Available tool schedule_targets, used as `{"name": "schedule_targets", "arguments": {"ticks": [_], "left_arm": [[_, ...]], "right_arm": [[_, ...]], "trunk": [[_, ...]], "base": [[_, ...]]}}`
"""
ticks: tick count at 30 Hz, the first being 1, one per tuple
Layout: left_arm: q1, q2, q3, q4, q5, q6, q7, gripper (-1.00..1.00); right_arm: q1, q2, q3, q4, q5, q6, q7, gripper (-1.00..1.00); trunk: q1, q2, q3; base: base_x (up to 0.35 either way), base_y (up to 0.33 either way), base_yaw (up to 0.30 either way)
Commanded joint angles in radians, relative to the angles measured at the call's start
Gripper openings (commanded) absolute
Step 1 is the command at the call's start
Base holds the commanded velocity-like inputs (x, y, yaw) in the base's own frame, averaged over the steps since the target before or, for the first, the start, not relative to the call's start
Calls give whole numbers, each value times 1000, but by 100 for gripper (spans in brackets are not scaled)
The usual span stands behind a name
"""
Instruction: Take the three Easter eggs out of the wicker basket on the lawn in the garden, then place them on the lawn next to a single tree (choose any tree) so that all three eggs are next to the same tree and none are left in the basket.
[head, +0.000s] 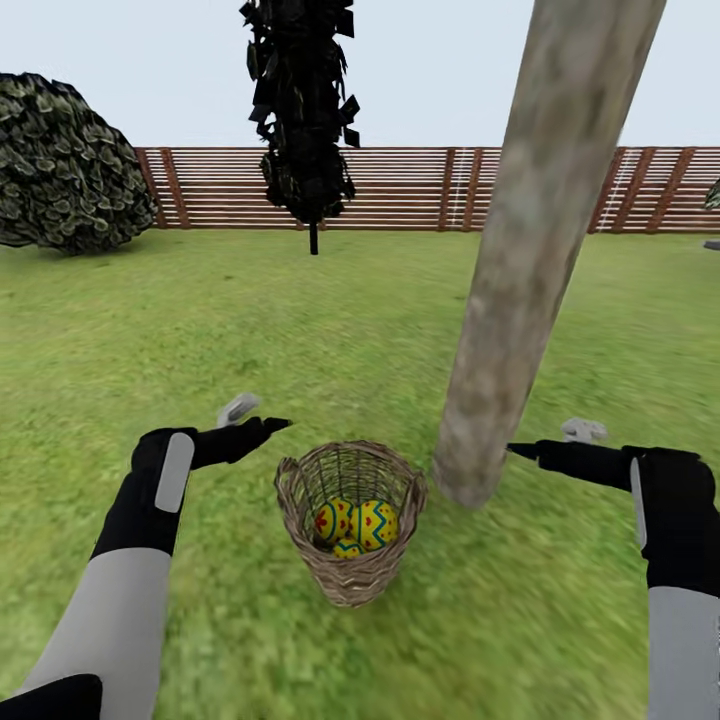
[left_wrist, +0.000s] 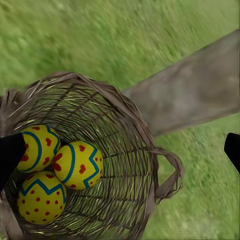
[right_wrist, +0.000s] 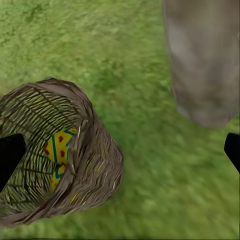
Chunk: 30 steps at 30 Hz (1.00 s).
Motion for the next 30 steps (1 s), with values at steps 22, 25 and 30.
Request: {"name": "schedule_targets", "arguments": {"ticks": [22, 25, 30], "left_arm": [[1, -6, 4, 2, -8, 6, -12, 100], [1, -6, 4, 2, -8, 6, -12, 100], [1, -6, 4, 2, -8, 5, -12, 100]], "right_arm": [[7, 3, 0, -2, 10, 2, 8, 100], [7, 3, 0, -2, 12, 2, 6, 100], [7, 7, 2, -1, 35, 2, -45, 100]], "trunk": [[0, 0, -1], [0, 0, -1], [0, 0, -1]], "base": [[0, 167, 294], [0, 302, 294], [0, 88, 294]]}}
